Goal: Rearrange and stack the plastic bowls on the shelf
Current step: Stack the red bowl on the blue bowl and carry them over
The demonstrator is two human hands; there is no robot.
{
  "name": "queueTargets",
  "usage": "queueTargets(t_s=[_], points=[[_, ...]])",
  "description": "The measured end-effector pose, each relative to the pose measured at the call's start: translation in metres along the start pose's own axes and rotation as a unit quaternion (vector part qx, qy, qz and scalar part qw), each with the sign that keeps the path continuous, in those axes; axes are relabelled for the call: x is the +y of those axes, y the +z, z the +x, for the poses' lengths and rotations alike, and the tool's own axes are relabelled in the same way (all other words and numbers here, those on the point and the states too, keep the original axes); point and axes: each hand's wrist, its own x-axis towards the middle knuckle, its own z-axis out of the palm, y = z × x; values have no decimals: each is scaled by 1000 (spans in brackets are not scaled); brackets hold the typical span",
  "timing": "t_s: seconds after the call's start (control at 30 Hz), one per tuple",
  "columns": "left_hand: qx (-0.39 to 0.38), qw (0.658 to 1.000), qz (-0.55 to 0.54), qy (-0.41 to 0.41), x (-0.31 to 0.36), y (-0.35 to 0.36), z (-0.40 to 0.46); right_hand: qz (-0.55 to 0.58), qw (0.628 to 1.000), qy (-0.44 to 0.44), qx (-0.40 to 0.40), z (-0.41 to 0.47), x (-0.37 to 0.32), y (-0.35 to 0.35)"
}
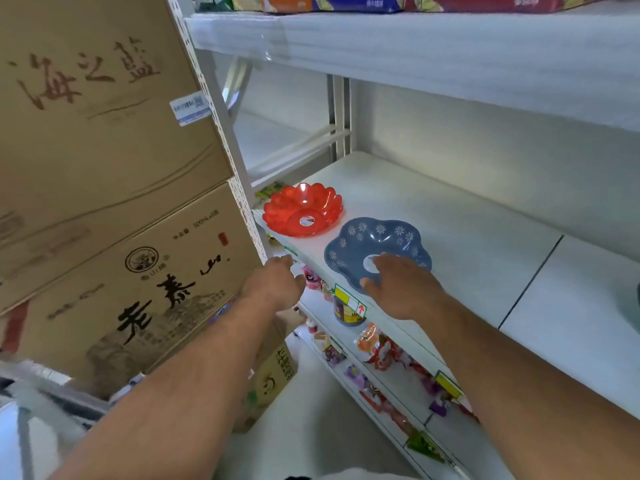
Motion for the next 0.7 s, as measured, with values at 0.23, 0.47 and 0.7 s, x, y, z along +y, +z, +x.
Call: queueTargets(t_s=[0.23,0.47,0.7], points=[[-5,999,-52,0,-12,-7,63,28,999,40,-7,30,4,2],[16,993,-115,1,-29,-15,130,27,994,99,26,52,-1,8],[79,966,-243,-44,-42,-5,189,117,961,192,159,58,-1,34]])
